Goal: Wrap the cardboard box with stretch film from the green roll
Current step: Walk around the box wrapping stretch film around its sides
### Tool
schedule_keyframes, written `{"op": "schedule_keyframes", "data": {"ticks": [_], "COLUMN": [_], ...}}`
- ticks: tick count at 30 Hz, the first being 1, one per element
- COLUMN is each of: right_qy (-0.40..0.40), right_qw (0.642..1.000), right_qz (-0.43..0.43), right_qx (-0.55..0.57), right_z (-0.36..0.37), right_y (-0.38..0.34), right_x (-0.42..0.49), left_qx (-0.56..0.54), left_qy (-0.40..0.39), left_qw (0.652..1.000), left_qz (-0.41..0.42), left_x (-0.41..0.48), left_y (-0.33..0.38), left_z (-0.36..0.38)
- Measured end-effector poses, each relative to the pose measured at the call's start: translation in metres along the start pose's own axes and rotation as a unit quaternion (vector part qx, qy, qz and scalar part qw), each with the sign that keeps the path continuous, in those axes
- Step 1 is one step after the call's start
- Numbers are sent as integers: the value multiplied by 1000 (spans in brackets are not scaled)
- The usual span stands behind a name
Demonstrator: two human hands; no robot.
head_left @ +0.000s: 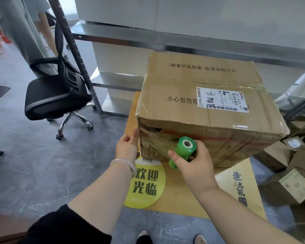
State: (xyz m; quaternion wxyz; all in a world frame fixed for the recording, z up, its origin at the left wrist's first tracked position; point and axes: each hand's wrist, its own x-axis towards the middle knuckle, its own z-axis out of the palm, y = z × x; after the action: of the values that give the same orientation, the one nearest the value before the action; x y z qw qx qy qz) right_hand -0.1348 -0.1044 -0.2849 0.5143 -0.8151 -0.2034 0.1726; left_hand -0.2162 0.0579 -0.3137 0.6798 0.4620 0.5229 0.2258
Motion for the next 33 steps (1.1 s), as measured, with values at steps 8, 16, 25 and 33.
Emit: {"op": "schedule_keyframes", "data": {"ticks": [8, 16, 25, 33], "right_qy": [0, -8, -75, -222], "right_qw": [1000, 1000, 997, 971], "right_qz": [-2, -14, -21, -86], "right_qx": [-4, -25, -29, -6], "right_z": [1, -3, -25, -65], "right_y": [2, 3, -4, 12], "right_x": [2, 4, 5, 15], "left_qx": [-119, 46, 125, 80], "left_qy": [45, -65, -36, 44], "left_qw": [992, 988, 986, 991], "left_qz": [2, 130, 105, 101], "left_x": [-20, -87, -85, -93], "left_y": [1, -15, -10, -10], "left_z": [10, 43, 76, 91]}}
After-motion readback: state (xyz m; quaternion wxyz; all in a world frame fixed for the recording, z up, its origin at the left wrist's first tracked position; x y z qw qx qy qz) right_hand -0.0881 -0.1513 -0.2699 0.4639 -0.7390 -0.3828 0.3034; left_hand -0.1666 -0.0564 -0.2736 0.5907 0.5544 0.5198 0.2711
